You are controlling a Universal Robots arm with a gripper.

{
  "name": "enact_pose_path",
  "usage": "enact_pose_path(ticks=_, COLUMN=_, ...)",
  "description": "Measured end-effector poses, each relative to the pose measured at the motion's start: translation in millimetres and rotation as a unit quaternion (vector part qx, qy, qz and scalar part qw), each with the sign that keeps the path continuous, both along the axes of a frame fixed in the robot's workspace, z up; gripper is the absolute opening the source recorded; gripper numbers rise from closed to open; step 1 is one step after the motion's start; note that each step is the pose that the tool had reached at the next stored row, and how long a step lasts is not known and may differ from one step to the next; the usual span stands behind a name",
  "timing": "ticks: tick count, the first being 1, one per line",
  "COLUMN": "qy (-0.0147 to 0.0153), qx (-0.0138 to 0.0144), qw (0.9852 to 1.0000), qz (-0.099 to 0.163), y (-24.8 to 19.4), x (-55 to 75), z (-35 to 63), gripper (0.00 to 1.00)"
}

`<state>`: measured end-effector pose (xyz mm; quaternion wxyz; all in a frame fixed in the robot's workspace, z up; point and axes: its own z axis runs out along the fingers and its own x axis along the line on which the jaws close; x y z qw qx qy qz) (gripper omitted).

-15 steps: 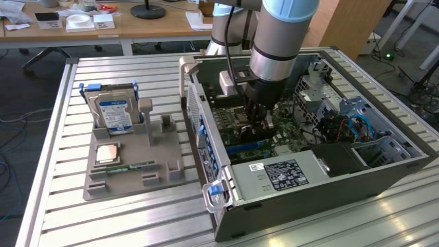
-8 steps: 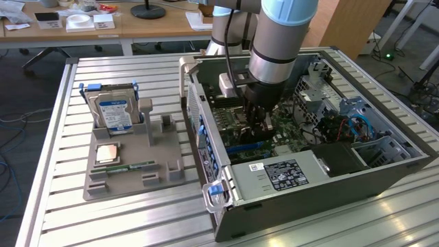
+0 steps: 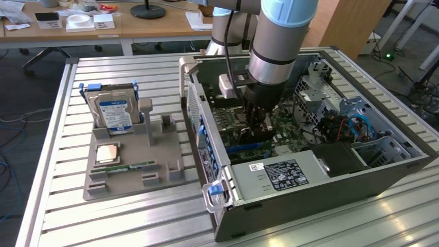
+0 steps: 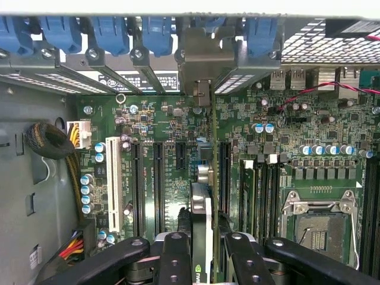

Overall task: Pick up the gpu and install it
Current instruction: 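Insert the gpu into the slot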

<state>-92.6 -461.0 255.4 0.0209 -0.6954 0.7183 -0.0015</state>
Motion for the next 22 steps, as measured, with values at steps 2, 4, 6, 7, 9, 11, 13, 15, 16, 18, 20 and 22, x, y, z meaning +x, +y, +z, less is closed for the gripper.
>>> enact_pose_path(ticks=2, qy=0.0003, qx=0.0, qw=1.0, qz=0.0, y=0.0, x=-0.1, z=0.0, gripper=0.27)
enact_pose_path(ticks=4, qy=0.0009, qx=0.0, qw=1.0, qz=0.0, y=0.0, x=-0.2, z=0.0, gripper=0.27)
enact_pose_path(ticks=6, qy=0.0013, qx=0.0, qw=1.0, qz=-0.001, y=0.0, x=-0.3, z=0.0, gripper=0.27)
enact_pose_path(ticks=7, qy=0.0015, qx=0.0, qw=1.0, qz=-0.001, y=0.0, x=-0.3, z=-0.1, gripper=0.27)
enact_pose_path(ticks=9, qy=0.0021, qx=0.0, qw=1.0, qz=-0.001, y=0.0, x=-0.4, z=0.0, gripper=0.27)
enact_pose_path(ticks=11, qy=0.0025, qx=0.0001, qw=1.0, qz=-0.001, y=0.0, x=-0.4, z=-0.5, gripper=0.27)
enact_pose_path(ticks=13, qy=0.0028, qx=0.0, qw=1.0, qz=-0.002, y=0.0, x=-0.4, z=-0.7, gripper=0.27)
enact_pose_path(ticks=15, qy=0.0028, qx=0.0001, qw=1.0, qz=-0.002, y=0.1, x=-0.4, z=-1.6, gripper=0.27)
enact_pose_path(ticks=16, qy=0.0029, qx=0.0001, qw=1.0, qz=-0.002, y=0.0, x=-0.4, z=-2.1, gripper=0.27)
enact_pose_path(ticks=18, qy=0.0029, qx=0.0, qw=1.0, qz=-0.002, y=0.0, x=-0.4, z=-3.1, gripper=0.27)
enact_pose_path(ticks=20, qy=0.003, qx=-0.0001, qw=1.0, qz=-0.002, y=0.0, x=-0.4, z=-3.3, gripper=0.27)
enact_pose_path(ticks=22, qy=0.003, qx=0.0, qw=1.0, qz=-0.002, y=0.0, x=-0.4, z=-3.7, gripper=0.27)
